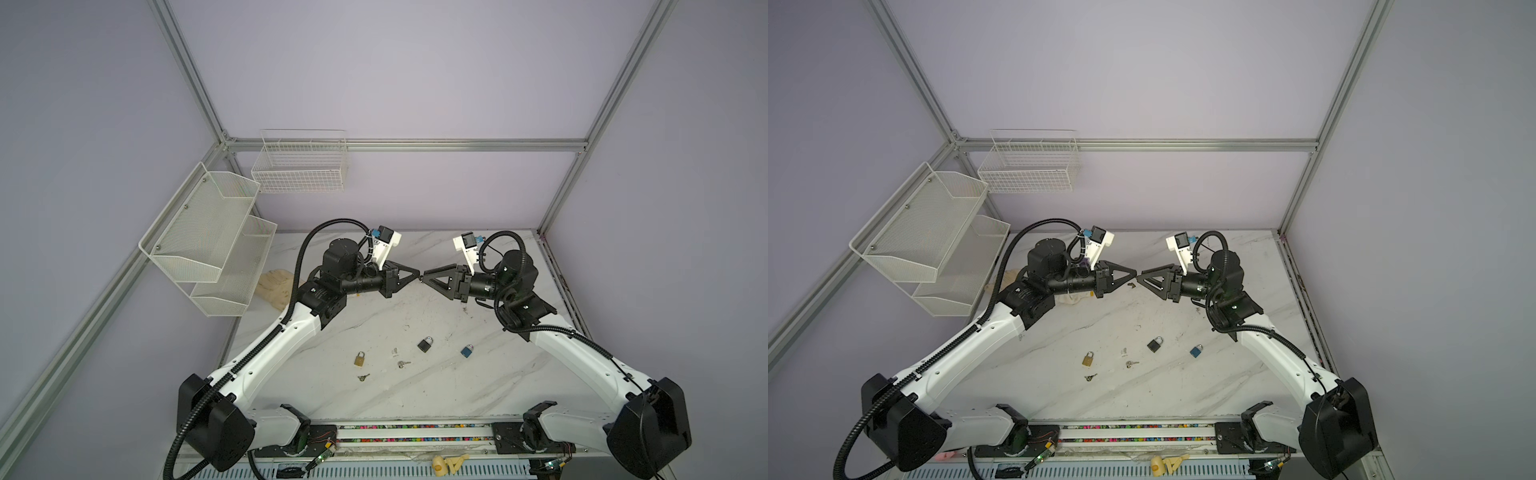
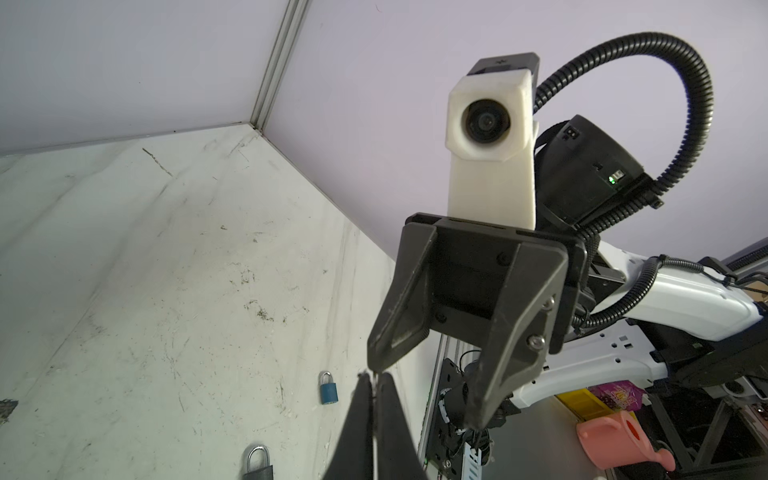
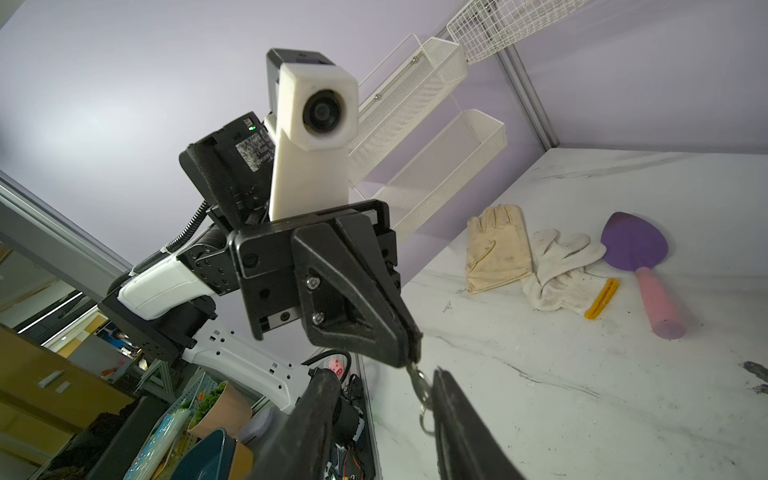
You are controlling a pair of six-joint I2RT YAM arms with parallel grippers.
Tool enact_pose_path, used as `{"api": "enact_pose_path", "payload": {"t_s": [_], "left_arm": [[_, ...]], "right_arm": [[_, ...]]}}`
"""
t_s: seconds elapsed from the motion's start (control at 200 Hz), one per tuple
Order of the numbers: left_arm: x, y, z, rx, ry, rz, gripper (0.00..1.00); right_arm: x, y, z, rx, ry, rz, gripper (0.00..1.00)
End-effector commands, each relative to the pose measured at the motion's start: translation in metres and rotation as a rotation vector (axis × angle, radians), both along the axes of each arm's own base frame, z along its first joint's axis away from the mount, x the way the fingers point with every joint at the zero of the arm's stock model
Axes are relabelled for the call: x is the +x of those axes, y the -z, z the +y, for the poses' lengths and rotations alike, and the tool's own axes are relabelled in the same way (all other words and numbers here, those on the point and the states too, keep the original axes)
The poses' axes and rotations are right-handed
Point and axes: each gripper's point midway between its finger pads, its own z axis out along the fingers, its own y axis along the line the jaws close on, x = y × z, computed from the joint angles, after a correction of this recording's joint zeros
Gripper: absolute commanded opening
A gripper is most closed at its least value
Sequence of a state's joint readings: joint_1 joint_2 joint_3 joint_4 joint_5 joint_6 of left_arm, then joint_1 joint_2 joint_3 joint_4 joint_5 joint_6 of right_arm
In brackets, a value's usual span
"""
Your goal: Unlock with the key
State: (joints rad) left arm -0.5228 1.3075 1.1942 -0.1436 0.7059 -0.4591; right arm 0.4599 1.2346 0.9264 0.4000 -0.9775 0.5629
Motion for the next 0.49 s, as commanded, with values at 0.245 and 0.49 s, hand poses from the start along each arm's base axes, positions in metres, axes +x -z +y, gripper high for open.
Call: {"api": "enact_pose_path", "payload": {"t_s": [0.245, 0.49], "left_arm": [[-0.0175, -0.0603, -0.0026, -0.062, 0.100, -0.151, 0.00], [-0.0202, -0.0614, -0.0042, -0.062, 0.121, -0.155, 0.00]], "right_arm": [[0.0019, 0.0108, 0.0020, -0.021, -0.024, 0.008, 0.38], [0.0008, 0.0081, 0.0024, -0.018, -0.032, 0.001, 0.35]]}}
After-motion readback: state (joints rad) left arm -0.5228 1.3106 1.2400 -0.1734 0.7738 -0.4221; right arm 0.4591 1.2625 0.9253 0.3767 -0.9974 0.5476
